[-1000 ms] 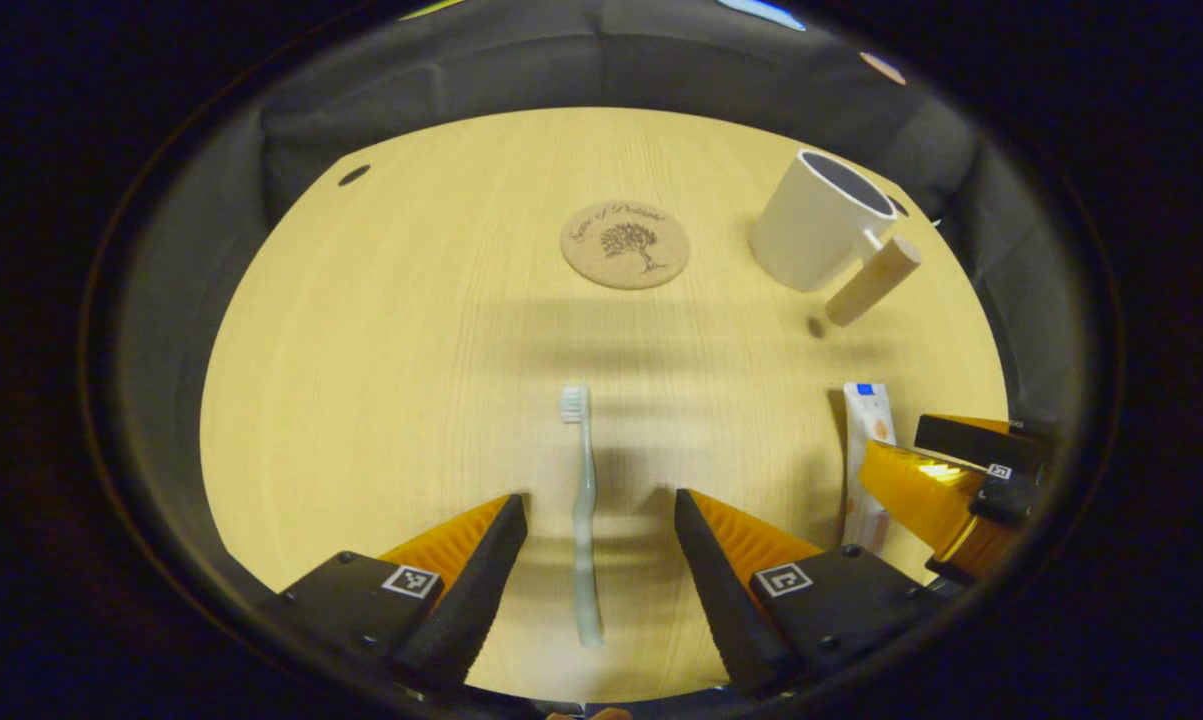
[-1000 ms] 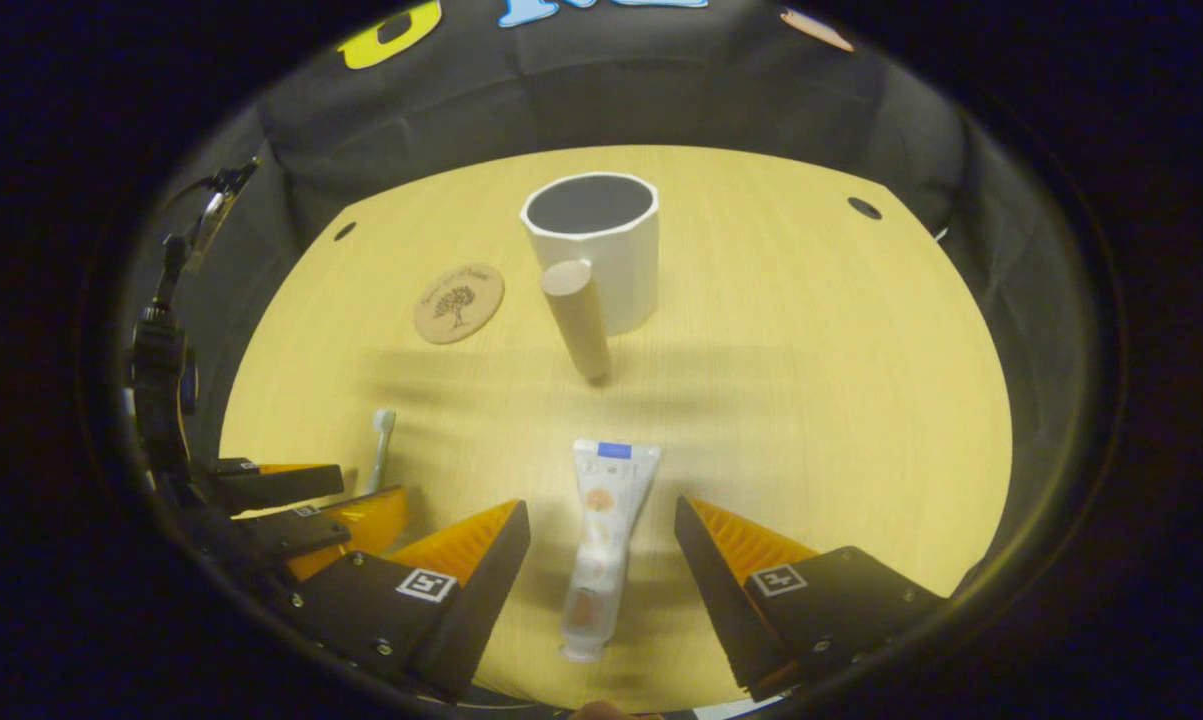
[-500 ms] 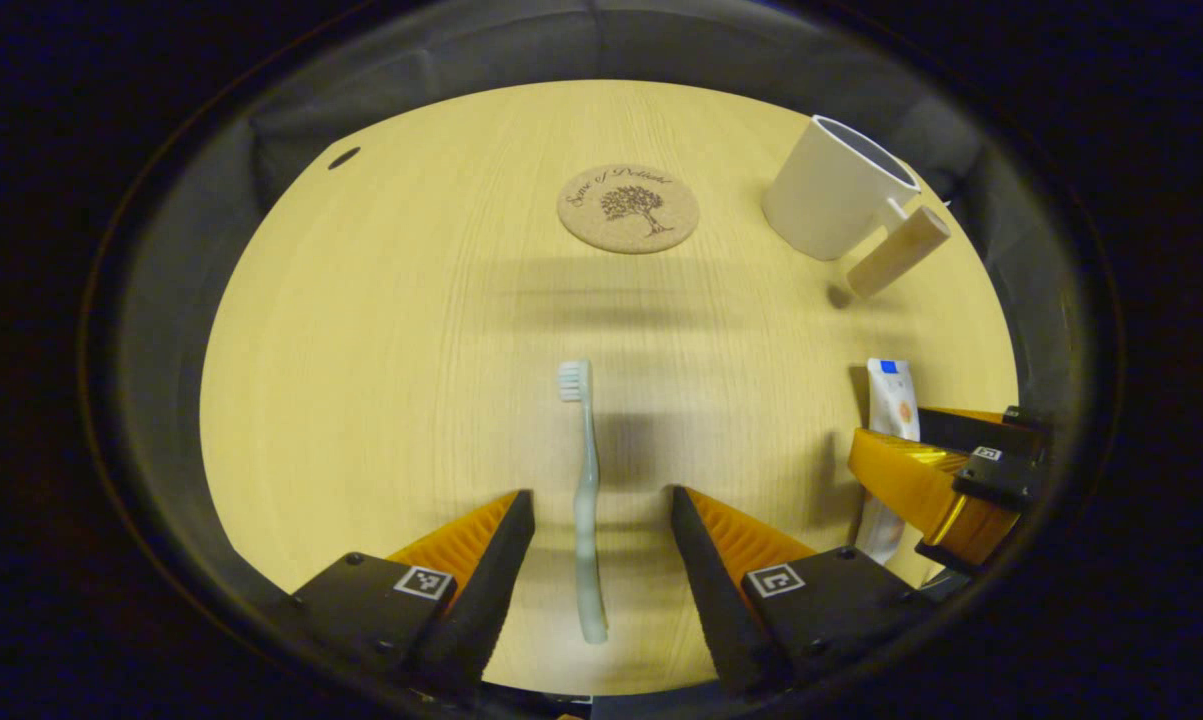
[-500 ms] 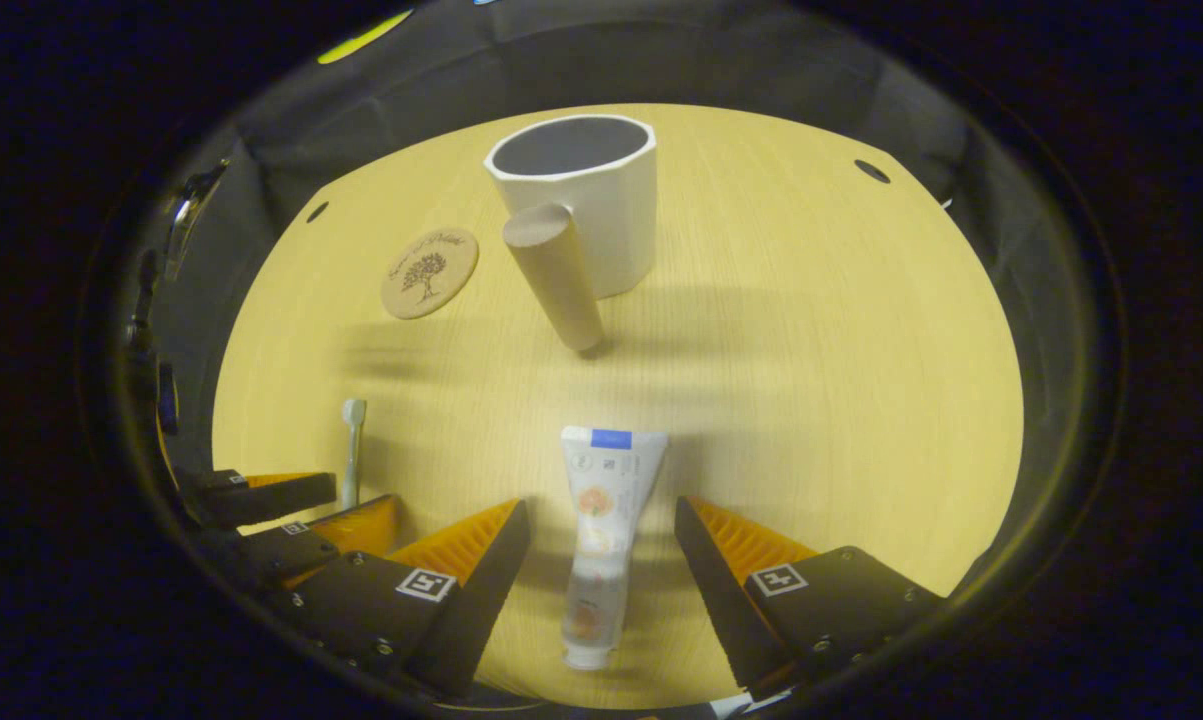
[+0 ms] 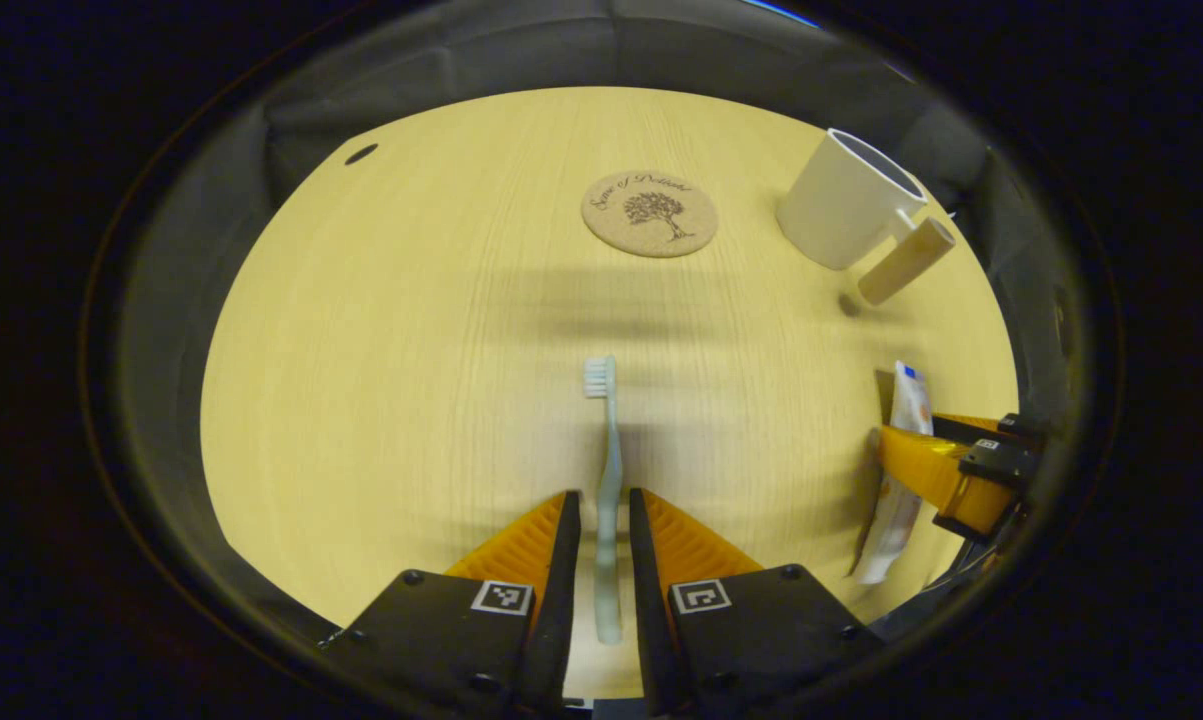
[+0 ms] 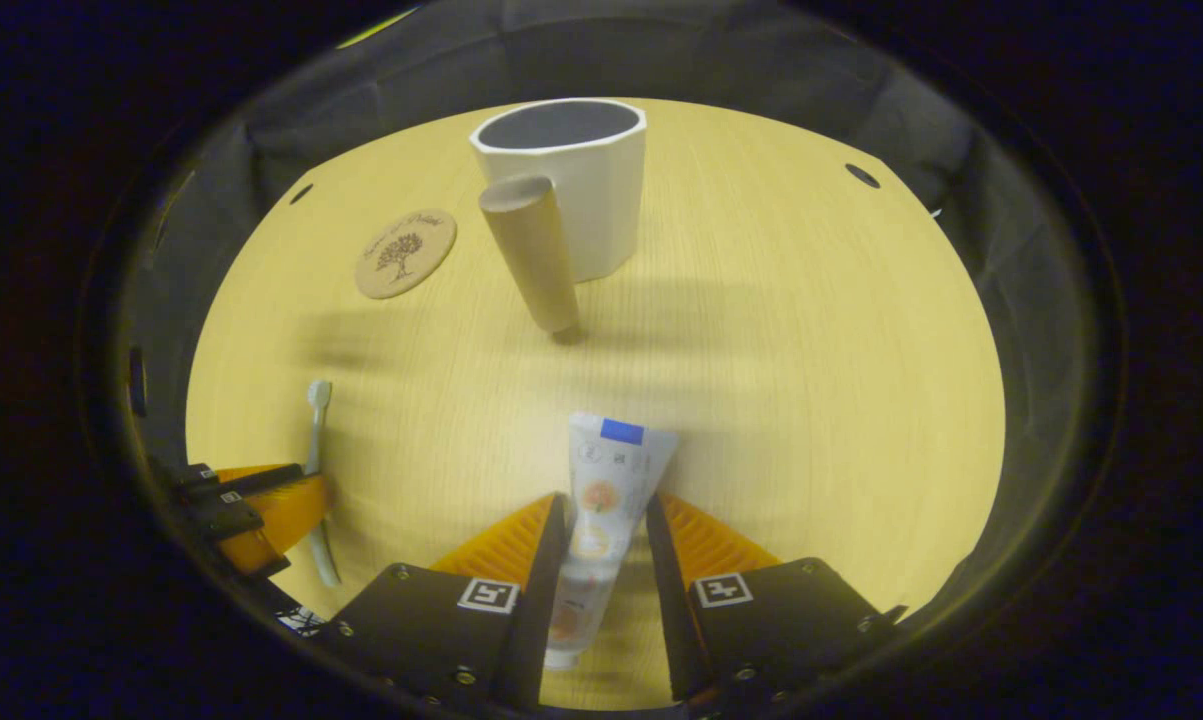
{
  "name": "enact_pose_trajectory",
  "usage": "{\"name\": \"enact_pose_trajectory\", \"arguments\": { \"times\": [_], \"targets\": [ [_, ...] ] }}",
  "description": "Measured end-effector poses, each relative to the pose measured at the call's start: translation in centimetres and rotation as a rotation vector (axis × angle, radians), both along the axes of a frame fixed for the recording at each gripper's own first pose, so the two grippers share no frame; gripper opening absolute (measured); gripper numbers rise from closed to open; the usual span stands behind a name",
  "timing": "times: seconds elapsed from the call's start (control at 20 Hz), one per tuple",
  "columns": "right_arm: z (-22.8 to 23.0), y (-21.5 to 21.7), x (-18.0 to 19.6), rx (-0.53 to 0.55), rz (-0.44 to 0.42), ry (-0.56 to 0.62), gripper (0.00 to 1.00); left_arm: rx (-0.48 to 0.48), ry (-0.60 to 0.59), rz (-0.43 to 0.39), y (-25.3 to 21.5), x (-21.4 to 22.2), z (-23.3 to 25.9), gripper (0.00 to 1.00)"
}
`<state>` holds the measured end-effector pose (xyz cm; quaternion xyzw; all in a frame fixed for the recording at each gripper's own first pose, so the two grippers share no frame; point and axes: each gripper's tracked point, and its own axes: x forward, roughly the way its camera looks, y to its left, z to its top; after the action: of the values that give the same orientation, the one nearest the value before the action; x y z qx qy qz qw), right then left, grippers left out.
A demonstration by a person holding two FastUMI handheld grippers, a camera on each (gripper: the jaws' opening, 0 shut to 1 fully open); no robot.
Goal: Put the toothbrush and toothpaste on the desktop into the cup, then pick up the cup and place it on the coaster on the desktop.
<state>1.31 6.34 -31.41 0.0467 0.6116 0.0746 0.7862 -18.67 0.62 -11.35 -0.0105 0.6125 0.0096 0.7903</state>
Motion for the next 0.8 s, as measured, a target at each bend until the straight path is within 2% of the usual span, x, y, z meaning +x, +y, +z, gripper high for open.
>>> {"name": "enact_pose_trajectory", "arguments": {
  "times": [0.1, 0.15, 0.2, 0.25, 0.35, 0.45, 0.5, 0.65, 0.8],
  "targets": [
    [0.1, 0.0, 0.1, 0.014, -0.026, -0.002, 0.38, -0.007, 0.000, -0.001, 0.1, -0.3, 0.2, 0.18],
    [0.0, 0.1, 0.1, 0.028, -0.025, -0.005, 0.29, -0.011, -0.003, 0.004, 0.4, -0.6, 0.4, 0.18],
    [0.2, 0.2, 0.3, 0.045, -0.042, -0.011, 0.29, -0.018, -0.004, 0.002, 0.7, -0.6, 0.6, 0.13],
    [0.3, 0.3, 0.3, 0.064, -0.045, -0.015, 0.23, -0.024, -0.011, -0.007, 0.3, -0.5, 0.4, 0.13],
    [0.3, 0.3, 0.2, 0.095, -0.048, -0.023, 0.23, -0.021, -0.019, -0.022, 0.4, -0.3, 0.5, 0.13],
    [0.3, 0.3, 0.6, 0.116, -0.061, -0.045, 0.23, -0.028, -0.038, -0.026, 0.5, -0.3, 0.5, 0.09],
    [0.5, 0.4, 0.6, 0.129, -0.059, -0.058, 0.19, -0.034, -0.046, -0.028, 0.5, -0.3, 0.5, 0.09],
    [0.8, 0.3, 0.9, 0.157, -0.064, -0.095, 0.18, -0.058, -0.080, -0.026, 0.8, -0.4, 0.9, 0.07],
    [1.9, 0.0, 1.1, 0.171, -0.055, -0.169, 0.18, -0.065, -0.145, -0.024, 0.9, 0.3, 1.9, 0.09]
  ]
}}
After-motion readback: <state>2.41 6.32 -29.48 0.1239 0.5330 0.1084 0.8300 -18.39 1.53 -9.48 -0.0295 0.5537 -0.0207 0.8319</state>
